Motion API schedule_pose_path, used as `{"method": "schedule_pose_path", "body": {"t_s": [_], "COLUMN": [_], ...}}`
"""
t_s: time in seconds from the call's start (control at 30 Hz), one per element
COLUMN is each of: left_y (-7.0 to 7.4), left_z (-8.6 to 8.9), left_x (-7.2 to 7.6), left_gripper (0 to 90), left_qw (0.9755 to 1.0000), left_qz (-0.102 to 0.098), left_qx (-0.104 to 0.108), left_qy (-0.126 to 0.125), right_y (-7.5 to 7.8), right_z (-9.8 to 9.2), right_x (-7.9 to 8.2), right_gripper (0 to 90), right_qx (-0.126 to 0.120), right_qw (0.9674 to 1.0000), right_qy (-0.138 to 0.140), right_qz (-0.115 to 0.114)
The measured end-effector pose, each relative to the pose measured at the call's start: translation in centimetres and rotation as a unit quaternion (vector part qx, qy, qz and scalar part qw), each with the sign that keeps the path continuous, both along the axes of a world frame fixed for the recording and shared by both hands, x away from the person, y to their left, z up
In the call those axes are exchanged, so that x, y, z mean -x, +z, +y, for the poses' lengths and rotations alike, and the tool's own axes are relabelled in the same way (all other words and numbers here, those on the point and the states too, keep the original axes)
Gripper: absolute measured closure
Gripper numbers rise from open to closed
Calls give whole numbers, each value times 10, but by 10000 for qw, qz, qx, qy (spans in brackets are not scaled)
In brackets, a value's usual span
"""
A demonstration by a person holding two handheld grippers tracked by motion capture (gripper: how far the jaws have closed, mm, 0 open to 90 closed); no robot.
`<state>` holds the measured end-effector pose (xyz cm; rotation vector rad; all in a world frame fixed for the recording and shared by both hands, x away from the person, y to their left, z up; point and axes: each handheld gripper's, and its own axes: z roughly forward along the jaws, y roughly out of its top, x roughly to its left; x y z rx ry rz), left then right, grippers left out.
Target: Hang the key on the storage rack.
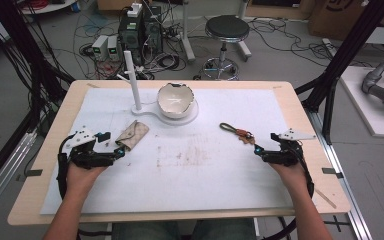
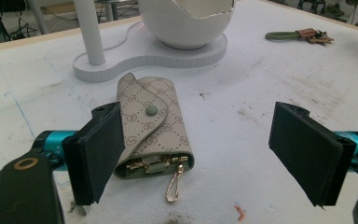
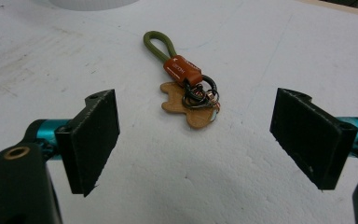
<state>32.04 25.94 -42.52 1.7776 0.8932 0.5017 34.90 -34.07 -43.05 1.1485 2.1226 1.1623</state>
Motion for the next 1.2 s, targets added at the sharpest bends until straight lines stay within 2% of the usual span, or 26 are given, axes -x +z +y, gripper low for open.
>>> {"method": "schedule_pose_path", "body": {"t_s": [0.23,0.33,0.4,0.8,0.9,1.13,1.2], "left_y": [-1,-1,0,0,-1,0,-1], "left_z": [-1,-2,-2,-1,-1,2,2], "left_x": [-1,0,0,0,1,2,2], "left_gripper": [180,180,180,180,180,180,180], "left_qw": [9999,9999,9999,9997,9993,9994,9993], "left_qz": [5,1,-20,-26,0,-21,-8], "left_qx": [-96,-171,-142,-226,-371,-345,-348], "left_qy": [29,15,10,70,54,98,107], "right_y": [-2,-2,0,5,8,16,16], "right_z": [2,3,3,8,14,27,32], "right_x": [-3,-2,-1,-3,-11,-28,-40], "right_gripper": [158,158,158,158,158,158,158], "right_qx": [58,95,134,236,264,417,468], "right_qw": [9999,9999,9999,9996,9994,9984,9978], "right_qy": [34,43,46,122,234,380,460], "right_qz": [74,29,-31,-54,-36,9,79]}}
